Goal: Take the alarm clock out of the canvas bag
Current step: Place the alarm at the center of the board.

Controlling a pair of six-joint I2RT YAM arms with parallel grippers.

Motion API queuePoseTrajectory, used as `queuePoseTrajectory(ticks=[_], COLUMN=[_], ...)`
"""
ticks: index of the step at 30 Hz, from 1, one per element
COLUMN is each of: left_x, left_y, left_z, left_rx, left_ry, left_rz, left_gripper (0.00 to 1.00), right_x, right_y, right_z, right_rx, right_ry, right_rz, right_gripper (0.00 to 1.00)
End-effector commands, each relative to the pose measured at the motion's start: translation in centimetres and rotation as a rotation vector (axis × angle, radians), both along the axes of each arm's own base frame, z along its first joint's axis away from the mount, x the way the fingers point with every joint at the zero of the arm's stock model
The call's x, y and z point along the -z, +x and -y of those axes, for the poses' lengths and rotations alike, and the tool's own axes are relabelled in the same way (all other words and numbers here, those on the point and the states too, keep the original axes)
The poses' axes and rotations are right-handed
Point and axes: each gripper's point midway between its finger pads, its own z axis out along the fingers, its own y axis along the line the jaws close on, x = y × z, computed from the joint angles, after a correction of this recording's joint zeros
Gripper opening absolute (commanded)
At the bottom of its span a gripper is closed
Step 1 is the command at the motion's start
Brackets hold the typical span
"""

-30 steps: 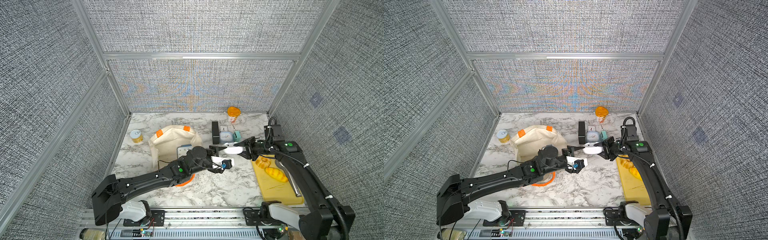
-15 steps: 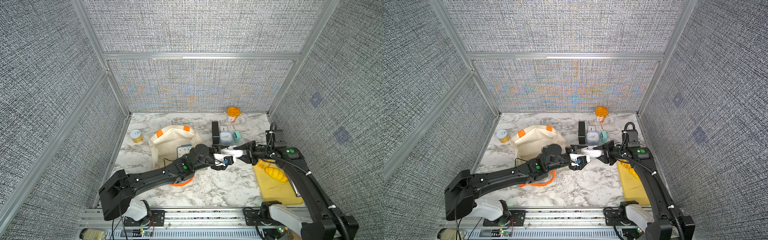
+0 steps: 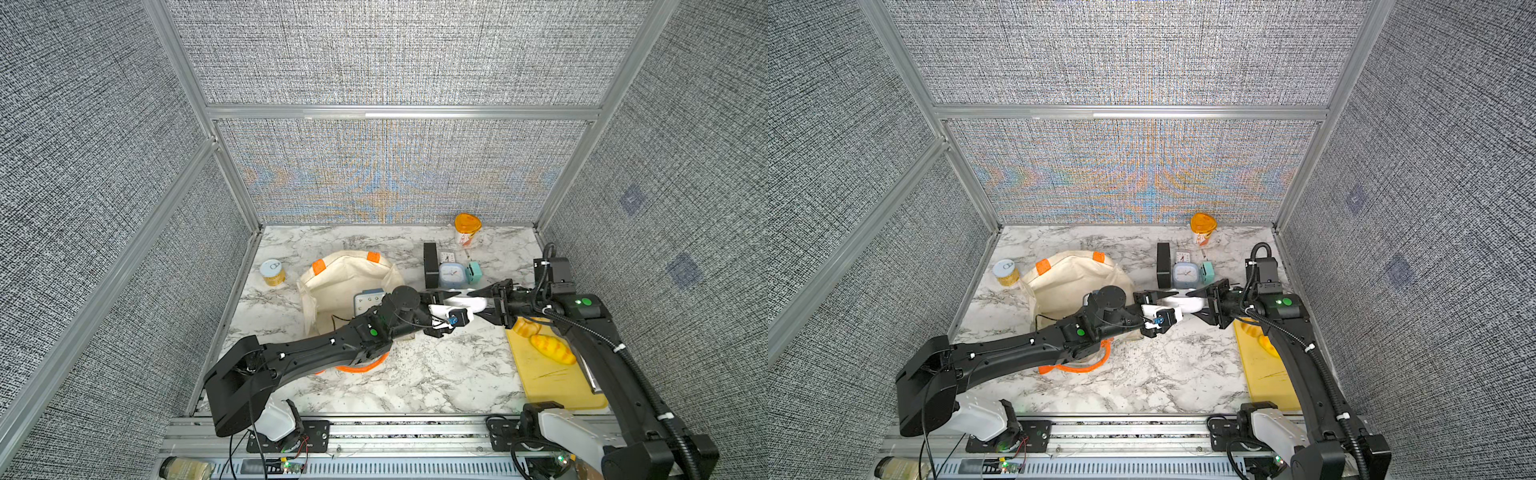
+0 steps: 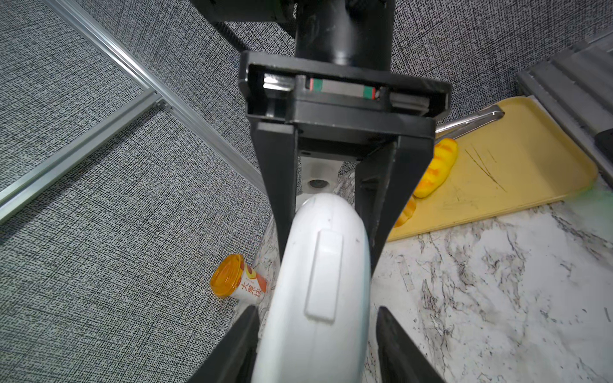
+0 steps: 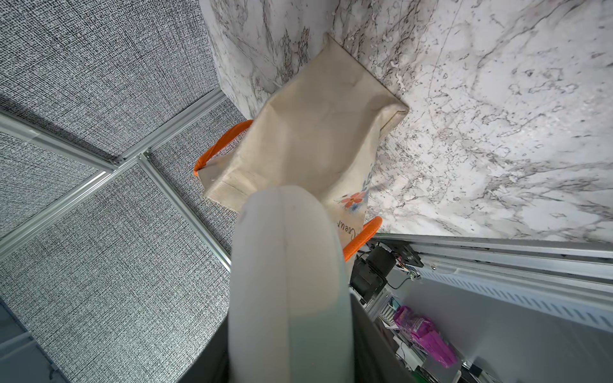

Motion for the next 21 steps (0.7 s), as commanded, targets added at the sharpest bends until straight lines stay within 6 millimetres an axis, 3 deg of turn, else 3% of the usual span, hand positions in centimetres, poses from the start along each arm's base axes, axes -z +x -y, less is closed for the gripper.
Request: queuePoseTrajectory(ticks=[1,14,18,21], left_x=[0.0,-0.9,-0.8,-0.4], left_y=[0.6,0.3,0.5,1.1], left_z=[-0.2,0.2,0.5,1.1], left_rx=[-0.023,-0.005,-0.009,0.001], left_ry=[-0.012,-0.025,-0.044,-0.054], left_rz=[-0.007,-0.054,-0.075,-0.123], left_gripper=[0.59,0.32,0.3,0.28], right_x=[-1.3,-1.4,-2.0,-2.5], right_y=[-0.2,1.2,1.6,1.5], right_z=[-0.5,-0.1,1.0,3.1], right_rx=[-0.02,0.01,0.038,0.066], right_ry=[0.044,0.022,-0.04,-0.146], right_rz=[0.012,0.039,0.087,0.116], right_gripper=[0.44,0.51,0.7,0.76])
